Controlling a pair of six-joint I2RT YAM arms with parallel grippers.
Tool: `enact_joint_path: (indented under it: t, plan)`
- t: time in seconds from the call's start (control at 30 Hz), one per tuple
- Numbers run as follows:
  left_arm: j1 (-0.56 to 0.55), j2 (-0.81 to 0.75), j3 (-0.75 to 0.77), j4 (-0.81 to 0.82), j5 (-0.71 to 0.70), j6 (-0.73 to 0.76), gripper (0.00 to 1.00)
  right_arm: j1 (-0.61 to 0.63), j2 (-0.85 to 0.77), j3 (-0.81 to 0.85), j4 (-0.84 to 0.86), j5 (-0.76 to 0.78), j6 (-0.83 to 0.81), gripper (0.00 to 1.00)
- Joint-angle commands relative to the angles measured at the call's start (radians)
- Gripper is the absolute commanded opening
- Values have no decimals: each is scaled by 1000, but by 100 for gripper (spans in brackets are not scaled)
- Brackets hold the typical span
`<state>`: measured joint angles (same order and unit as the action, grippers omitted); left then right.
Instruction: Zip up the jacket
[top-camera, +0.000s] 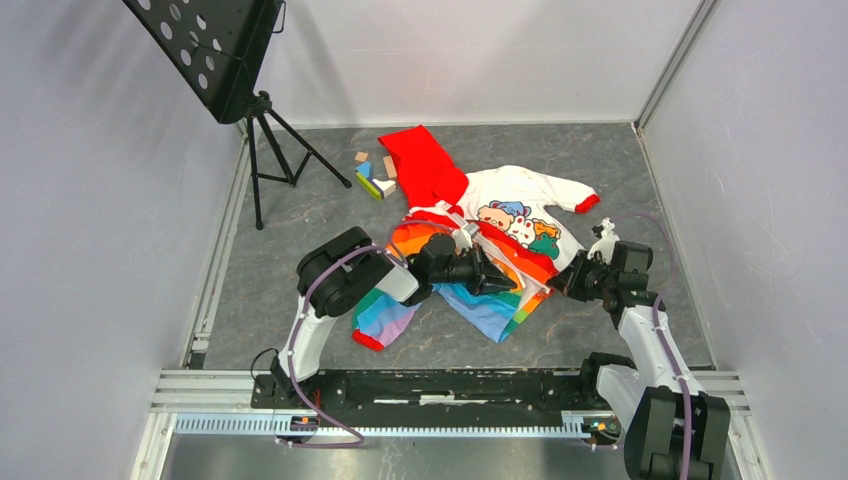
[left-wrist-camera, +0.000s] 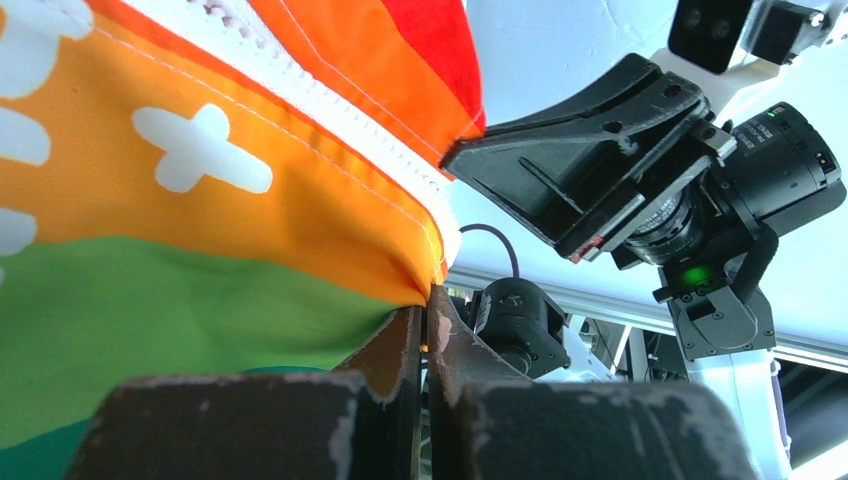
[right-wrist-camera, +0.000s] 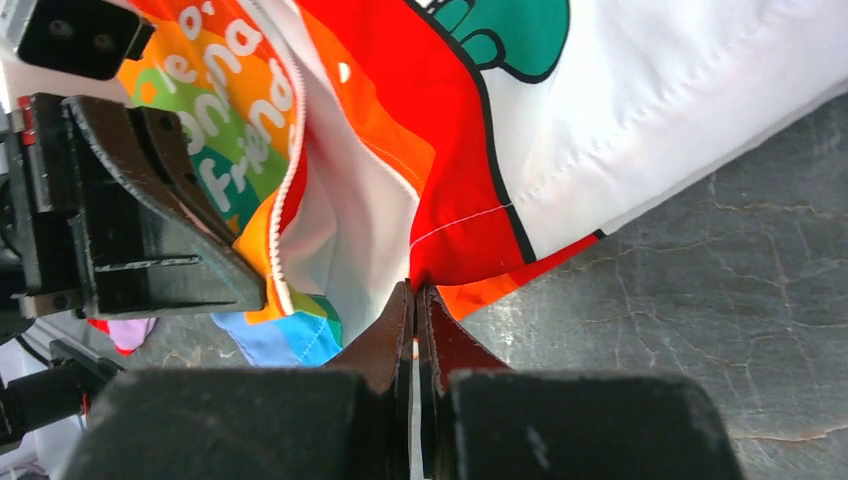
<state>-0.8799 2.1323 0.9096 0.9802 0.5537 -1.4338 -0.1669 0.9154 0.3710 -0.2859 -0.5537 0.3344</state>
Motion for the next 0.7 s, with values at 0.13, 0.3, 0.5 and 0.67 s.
enact_joint_path:
  t: [0.13, 0.3, 0.5, 0.67]
  plan:
    - [10, -84, -67, 120, -91, 82, 2, -11, -21, 19, 122, -230, 67, 0]
    - [10, -91, -97, 170, -149, 90, 2, -10, -34, -19, 278, -345, 209, 0]
    - [10, -84, -95, 218, -184, 102, 2, -10, -37, -18, 338, -381, 267, 0]
    - [9, -65, -69, 208, -187, 105, 2, 9, -49, -39, 427, -396, 393, 0]
